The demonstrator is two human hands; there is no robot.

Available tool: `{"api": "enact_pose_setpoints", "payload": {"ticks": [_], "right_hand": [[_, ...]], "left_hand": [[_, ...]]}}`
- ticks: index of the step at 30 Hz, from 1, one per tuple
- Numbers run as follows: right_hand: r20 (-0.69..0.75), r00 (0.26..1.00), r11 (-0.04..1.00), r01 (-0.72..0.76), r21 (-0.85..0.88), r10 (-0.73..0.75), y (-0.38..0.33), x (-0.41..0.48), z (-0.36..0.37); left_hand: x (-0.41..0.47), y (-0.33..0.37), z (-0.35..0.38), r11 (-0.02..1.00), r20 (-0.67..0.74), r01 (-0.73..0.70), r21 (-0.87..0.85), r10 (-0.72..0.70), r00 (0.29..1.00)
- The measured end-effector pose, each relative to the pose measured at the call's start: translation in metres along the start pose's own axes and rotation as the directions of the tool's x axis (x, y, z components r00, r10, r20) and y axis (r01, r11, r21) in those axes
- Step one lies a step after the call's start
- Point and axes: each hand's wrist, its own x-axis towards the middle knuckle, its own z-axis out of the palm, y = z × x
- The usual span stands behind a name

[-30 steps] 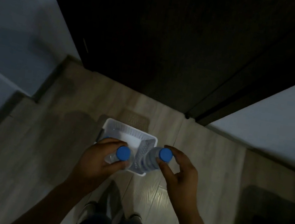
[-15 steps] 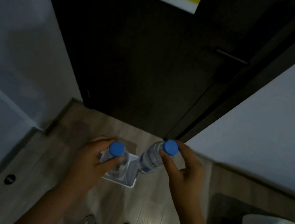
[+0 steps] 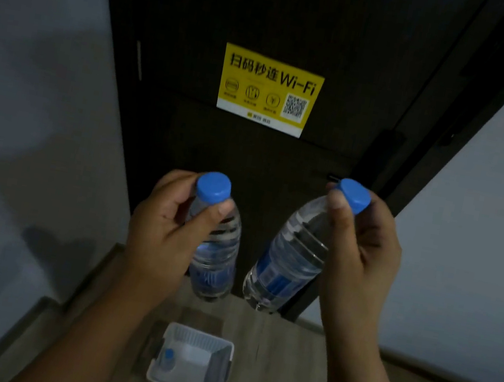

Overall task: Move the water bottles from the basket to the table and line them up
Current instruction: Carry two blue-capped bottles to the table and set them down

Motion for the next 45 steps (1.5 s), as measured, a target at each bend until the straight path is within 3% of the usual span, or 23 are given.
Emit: {"api": "enact_pose_setpoints", "payload": {"ticks": [6, 14, 21, 24, 28, 33, 38, 45], "right_hand": [[-0.016, 0.999, 0.998, 0.05, 0.029, -0.05, -0.038, 0.006, 0.021], [0.117, 0.992, 0.994, 0.028, 0.108, -0.04, -0.049, 0.022, 0.034], [0.291, 0.951, 0.976, 0.041, 0.213, -0.103, -0.034, 0.054, 0.051], [0.396, 0.914, 0.957, -0.032, 0.289, -0.089, -0.025, 0.067, 0.061], [0.522, 0.842, 0.924, -0.082, 0.373, -0.136, -0.014, 0.073, 0.081], [0.672, 0.716, 0.86, -0.212, 0.464, -0.186, -0.017, 0.054, 0.11], [0.774, 0.585, 0.77, -0.37, 0.52, -0.241, -0.042, 0.014, 0.136], [0.799, 0.414, 0.713, -0.383, 0.587, -0.436, -0.109, -0.071, 0.153]], "left_hand": [[0.014, 0.037, -0.018, 0.991, 0.017, 0.024, -0.131, -0.022, 1.0], [0.026, 0.047, -0.031, 0.974, -0.087, 0.02, -0.227, -0.041, 0.995], [0.036, 0.054, -0.023, 0.999, -0.206, -0.012, -0.046, 0.002, 0.979], [0.038, 0.056, -0.018, 0.997, -0.302, -0.028, 0.071, 0.048, 0.952], [0.025, 0.056, -0.019, 1.0, -0.441, 0.002, -0.011, -0.007, 0.898], [-0.008, 0.066, -0.037, 0.981, -0.597, 0.05, 0.186, 0.072, 0.799], [-0.056, 0.091, -0.065, 0.929, -0.728, 0.141, 0.343, 0.168, 0.664], [-0.152, 0.145, -0.102, 0.857, -0.839, 0.25, 0.451, 0.312, 0.446]]}}
